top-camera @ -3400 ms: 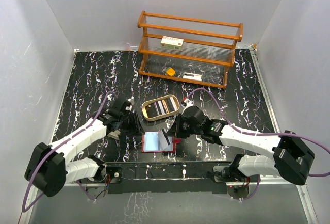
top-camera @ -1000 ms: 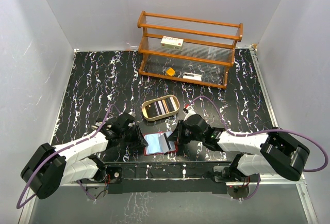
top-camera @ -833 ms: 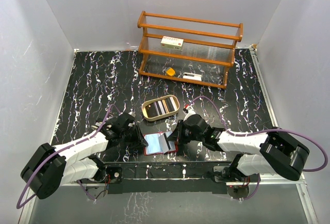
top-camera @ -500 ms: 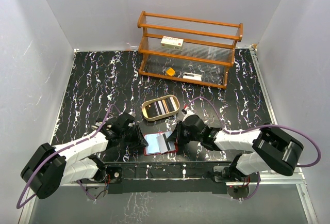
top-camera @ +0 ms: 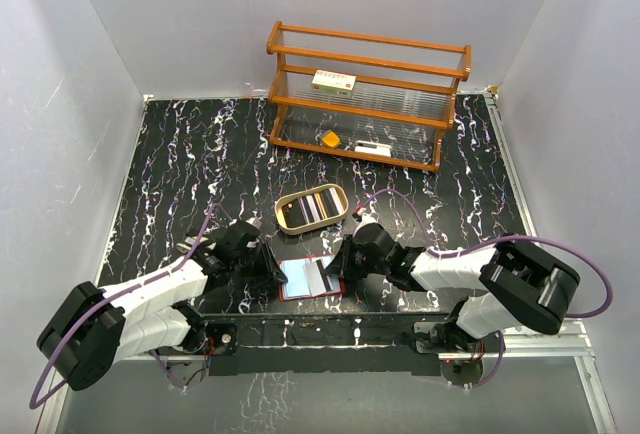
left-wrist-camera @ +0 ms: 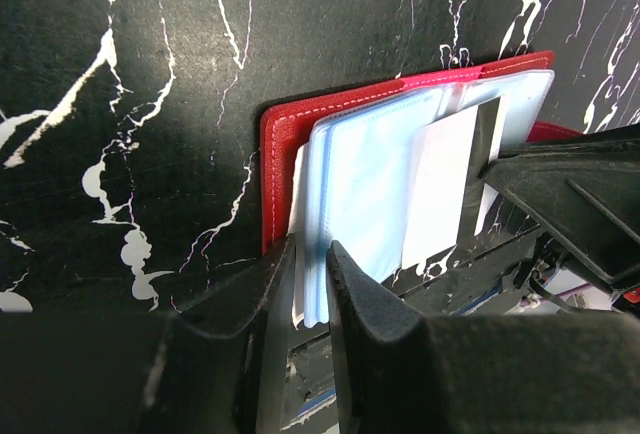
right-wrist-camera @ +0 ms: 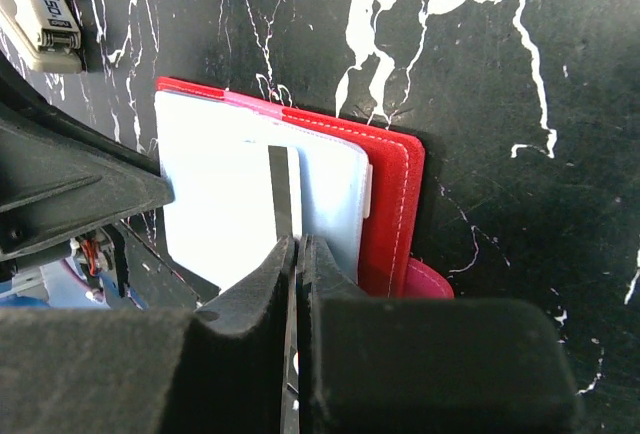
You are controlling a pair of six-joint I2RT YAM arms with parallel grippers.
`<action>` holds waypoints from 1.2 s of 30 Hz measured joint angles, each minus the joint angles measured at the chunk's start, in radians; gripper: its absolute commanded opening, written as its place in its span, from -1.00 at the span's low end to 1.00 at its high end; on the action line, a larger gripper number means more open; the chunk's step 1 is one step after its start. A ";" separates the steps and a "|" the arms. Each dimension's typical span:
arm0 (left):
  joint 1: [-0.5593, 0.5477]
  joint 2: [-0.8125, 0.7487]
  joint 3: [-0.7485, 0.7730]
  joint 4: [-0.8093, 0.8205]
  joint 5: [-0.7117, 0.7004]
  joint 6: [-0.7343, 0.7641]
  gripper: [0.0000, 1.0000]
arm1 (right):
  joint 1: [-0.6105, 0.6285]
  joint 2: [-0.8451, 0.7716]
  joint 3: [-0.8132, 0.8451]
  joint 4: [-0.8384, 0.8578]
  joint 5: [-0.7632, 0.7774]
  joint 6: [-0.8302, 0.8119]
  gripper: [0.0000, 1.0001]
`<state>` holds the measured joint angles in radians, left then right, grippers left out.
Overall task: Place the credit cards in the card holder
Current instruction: Insert the credit card into the card holder.
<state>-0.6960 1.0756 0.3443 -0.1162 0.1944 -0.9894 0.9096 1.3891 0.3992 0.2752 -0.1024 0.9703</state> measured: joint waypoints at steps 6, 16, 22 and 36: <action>0.000 -0.014 -0.014 0.014 0.000 -0.013 -0.60 | 0.000 0.008 0.004 0.013 0.020 0.006 -1.00; 0.000 -0.050 -0.059 0.065 0.007 -0.063 -0.61 | 0.006 0.050 0.005 0.067 0.026 0.037 -1.00; 0.000 -0.056 -0.066 0.072 0.007 -0.078 -0.61 | 0.027 0.067 0.019 0.078 0.025 0.054 -0.71; 0.000 -0.053 -0.064 0.072 0.007 -0.078 -0.60 | 0.037 0.060 0.070 -0.018 0.020 0.045 -0.64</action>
<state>-0.6960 1.0229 0.2806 -0.0441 0.2016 -1.0672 0.9470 1.4490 0.4694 0.2569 -0.0826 1.0157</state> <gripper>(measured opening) 0.197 0.205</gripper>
